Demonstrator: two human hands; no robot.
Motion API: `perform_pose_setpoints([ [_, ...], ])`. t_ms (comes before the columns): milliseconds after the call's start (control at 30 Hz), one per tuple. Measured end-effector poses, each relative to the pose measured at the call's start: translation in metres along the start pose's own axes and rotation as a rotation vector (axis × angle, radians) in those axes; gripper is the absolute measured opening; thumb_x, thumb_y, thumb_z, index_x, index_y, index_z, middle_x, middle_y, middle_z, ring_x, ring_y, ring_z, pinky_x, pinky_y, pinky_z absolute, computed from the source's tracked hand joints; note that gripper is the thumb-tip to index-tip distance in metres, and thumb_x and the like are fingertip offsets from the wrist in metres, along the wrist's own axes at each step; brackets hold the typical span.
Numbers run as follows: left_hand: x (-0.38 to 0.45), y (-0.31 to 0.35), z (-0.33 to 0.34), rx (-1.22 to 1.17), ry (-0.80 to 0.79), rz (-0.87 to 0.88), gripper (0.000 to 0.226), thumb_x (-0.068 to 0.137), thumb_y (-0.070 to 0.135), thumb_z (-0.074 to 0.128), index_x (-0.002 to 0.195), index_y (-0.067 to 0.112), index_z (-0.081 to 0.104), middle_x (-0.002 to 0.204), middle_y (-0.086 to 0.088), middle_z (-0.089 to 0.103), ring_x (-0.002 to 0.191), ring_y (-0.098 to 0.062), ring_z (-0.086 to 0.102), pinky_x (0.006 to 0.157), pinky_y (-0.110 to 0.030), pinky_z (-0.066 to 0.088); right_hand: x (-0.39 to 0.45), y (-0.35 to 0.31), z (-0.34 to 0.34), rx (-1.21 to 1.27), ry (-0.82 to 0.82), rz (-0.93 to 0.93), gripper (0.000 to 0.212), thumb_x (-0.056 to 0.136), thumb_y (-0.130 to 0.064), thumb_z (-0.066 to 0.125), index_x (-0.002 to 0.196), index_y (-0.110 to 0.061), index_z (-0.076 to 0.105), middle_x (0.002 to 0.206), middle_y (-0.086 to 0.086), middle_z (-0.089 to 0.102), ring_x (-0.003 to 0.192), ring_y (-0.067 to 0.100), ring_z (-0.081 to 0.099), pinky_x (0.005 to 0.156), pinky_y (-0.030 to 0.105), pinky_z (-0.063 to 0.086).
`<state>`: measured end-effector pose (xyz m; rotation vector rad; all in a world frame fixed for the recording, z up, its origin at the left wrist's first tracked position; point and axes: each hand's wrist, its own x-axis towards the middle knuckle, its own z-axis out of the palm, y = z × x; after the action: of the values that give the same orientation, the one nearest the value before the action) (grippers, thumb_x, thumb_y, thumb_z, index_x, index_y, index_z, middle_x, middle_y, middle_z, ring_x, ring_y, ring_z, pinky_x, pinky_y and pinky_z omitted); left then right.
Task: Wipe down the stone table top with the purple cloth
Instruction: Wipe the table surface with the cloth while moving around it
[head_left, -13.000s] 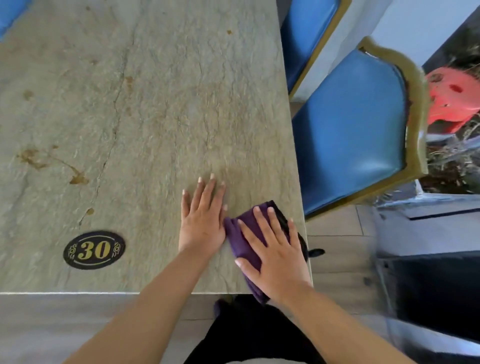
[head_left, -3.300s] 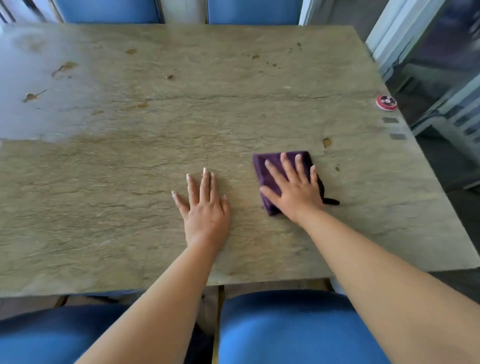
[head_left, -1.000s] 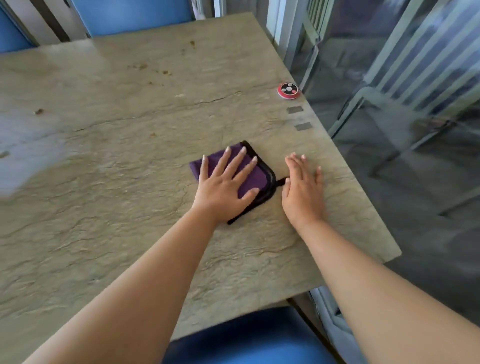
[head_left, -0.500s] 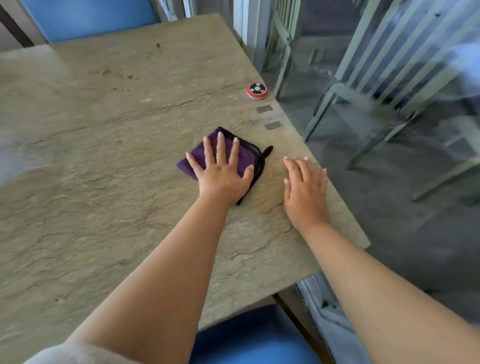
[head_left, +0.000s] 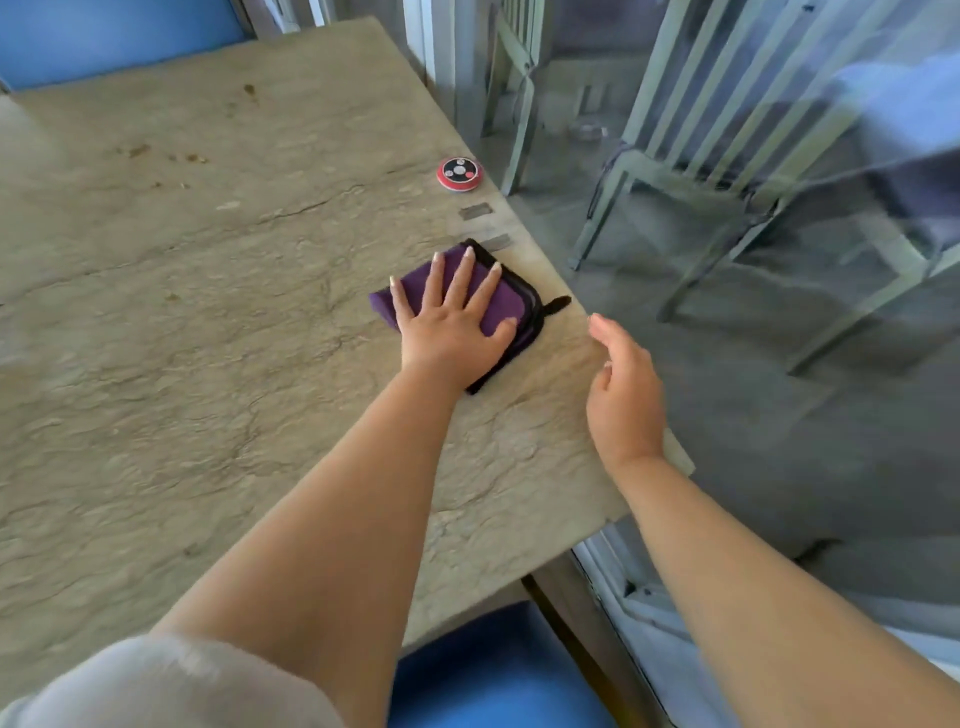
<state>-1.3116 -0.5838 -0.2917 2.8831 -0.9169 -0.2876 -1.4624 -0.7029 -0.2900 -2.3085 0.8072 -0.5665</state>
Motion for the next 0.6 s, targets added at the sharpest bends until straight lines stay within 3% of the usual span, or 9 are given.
perform_pose_setpoints([
  [167, -0.036, 0.05, 0.008, 0.037, -0.017, 0.267, 0.064, 0.091, 0.066, 0.019, 0.15, 0.047, 0.004, 0.162, 0.013, -0.004, 0.149, -0.019, -0.01, 0.112, -0.064, -0.01, -0.001, 0.006, -0.018, 0.043, -0.11, 0.022, 0.063, 0.084, 0.014, 0.034, 0.14, -0.013, 0.044, 0.14, 0.005, 0.05, 0.131, 0.018, 0.044, 0.107, 0.018, 0.027],
  [267, -0.093, 0.033, 0.014, 0.053, 0.011, 0.495, 0.064, 0.091, 0.065, 0.025, 0.15, 0.047, 0.01, 0.162, 0.015, 0.004, 0.15, -0.017, -0.004, 0.115, -0.062, -0.004, -0.016, 0.006, -0.028, 0.003, -0.108, 0.065, 0.061, 0.086, 0.013, 0.033, 0.14, -0.013, 0.044, 0.142, 0.005, 0.048, 0.133, 0.018, 0.04, 0.107, 0.015, 0.023],
  [367, -0.119, -0.008, 0.009, 0.119, -0.068, 0.634, 0.063, 0.093, 0.067, 0.023, 0.148, 0.051, -0.002, 0.16, 0.018, -0.008, 0.148, -0.013, -0.015, 0.115, -0.059, -0.011, -0.04, 0.006, -0.031, -0.016, -0.062, 0.116, 0.058, 0.089, 0.01, 0.033, 0.14, -0.016, 0.044, 0.143, 0.005, 0.045, 0.135, 0.015, 0.037, 0.108, 0.018, 0.025],
  [433, -0.111, -0.021, 0.005, 0.117, -0.071, 0.56, 0.063, 0.091, 0.069, 0.02, 0.147, 0.053, -0.007, 0.16, 0.019, -0.011, 0.147, -0.012, -0.018, 0.116, -0.059, -0.009, -0.051, 0.008, -0.03, -0.007, -0.041, 0.17, 0.057, 0.09, 0.008, 0.034, 0.14, -0.018, 0.043, 0.143, 0.005, 0.044, 0.135, 0.015, 0.034, 0.111, 0.024, 0.028],
  [533, -0.081, 0.003, 0.007, 0.055, -0.019, 0.266, 0.065, 0.088, 0.07, 0.015, 0.148, 0.051, -0.003, 0.161, 0.015, -0.007, 0.148, -0.015, -0.013, 0.115, -0.062, -0.007, -0.061, 0.01, -0.034, -0.054, 0.044, 0.223, 0.052, 0.091, 0.004, 0.039, 0.139, -0.015, 0.044, 0.138, 0.005, 0.05, 0.129, 0.019, 0.043, 0.11, 0.035, 0.035],
  [600, -0.062, 0.038, 0.012, 0.012, -0.014, 0.069, 0.066, 0.089, 0.068, 0.015, 0.149, 0.048, 0.0, 0.162, 0.012, -0.008, 0.148, -0.019, -0.014, 0.112, -0.064, -0.013, -0.068, 0.011, -0.041, 0.01, 0.064, 0.278, 0.044, 0.097, -0.004, 0.038, 0.14, -0.012, 0.043, 0.139, 0.006, 0.05, 0.129, 0.018, 0.044, 0.107, 0.025, 0.033],
])
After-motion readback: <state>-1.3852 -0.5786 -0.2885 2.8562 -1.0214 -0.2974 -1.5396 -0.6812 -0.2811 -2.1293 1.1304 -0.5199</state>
